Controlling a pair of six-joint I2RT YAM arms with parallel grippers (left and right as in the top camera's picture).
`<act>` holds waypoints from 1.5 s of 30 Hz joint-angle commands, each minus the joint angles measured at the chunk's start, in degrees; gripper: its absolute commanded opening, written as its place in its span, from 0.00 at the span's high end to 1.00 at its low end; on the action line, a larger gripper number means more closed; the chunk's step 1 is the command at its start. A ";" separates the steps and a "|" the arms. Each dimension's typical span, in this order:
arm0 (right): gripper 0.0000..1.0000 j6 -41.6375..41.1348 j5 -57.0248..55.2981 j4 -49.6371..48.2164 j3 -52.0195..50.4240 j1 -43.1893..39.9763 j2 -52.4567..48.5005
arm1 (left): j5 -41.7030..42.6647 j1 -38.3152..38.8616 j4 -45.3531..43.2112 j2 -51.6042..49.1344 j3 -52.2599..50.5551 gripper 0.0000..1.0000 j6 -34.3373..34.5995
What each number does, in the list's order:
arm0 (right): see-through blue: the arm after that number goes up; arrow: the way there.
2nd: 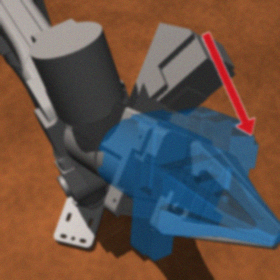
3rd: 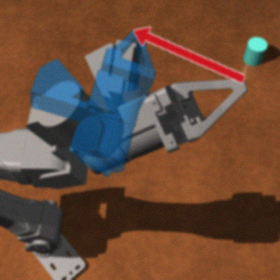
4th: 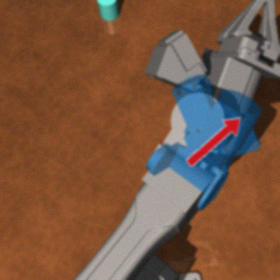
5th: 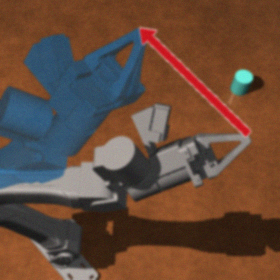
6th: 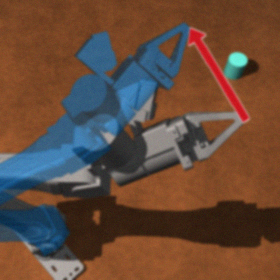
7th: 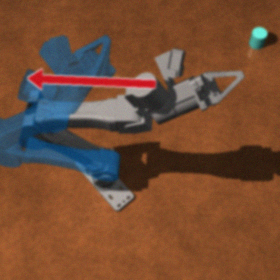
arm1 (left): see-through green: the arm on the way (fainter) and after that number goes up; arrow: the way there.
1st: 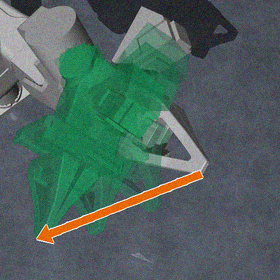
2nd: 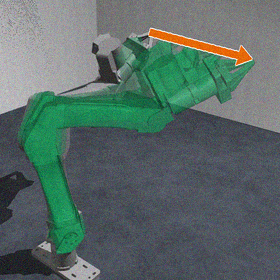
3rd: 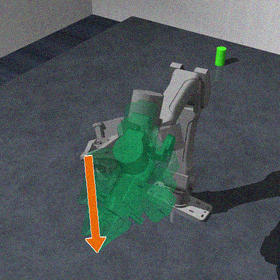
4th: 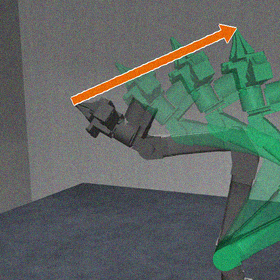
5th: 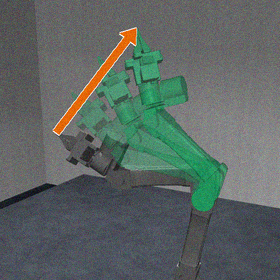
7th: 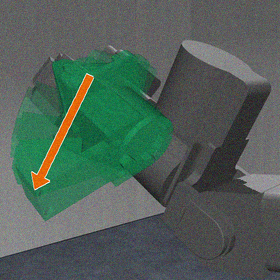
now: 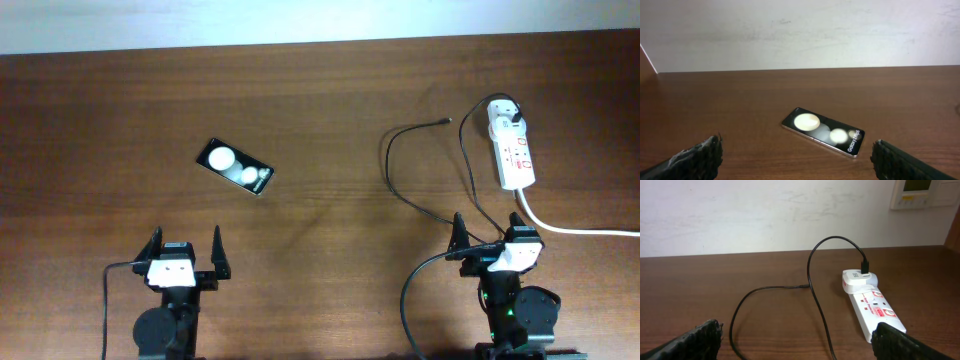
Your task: Plug charger to phone and switch on socket
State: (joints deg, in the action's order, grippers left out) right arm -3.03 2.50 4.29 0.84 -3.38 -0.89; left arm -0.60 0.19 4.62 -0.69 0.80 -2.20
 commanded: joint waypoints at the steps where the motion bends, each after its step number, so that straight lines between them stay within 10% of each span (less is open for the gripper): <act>1: 0.02 -0.20 0.50 -0.04 -0.52 -0.46 0.46 | 0.66 -0.35 0.13 0.28 -0.28 0.01 -0.90; 28: 0.01 -0.20 0.50 -0.07 -0.52 -0.46 0.46 | 7.30 -0.35 -4.11 0.28 2.67 0.01 6.12; 45: 0.01 -0.20 0.50 -0.04 -0.52 -0.46 0.46 | 7.32 -0.35 28.30 -31.32 46.80 0.01 6.08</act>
State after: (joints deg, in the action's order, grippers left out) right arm -3.03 2.50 4.27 0.84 -3.40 -0.91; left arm 6.07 0.19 28.49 -26.17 40.97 3.09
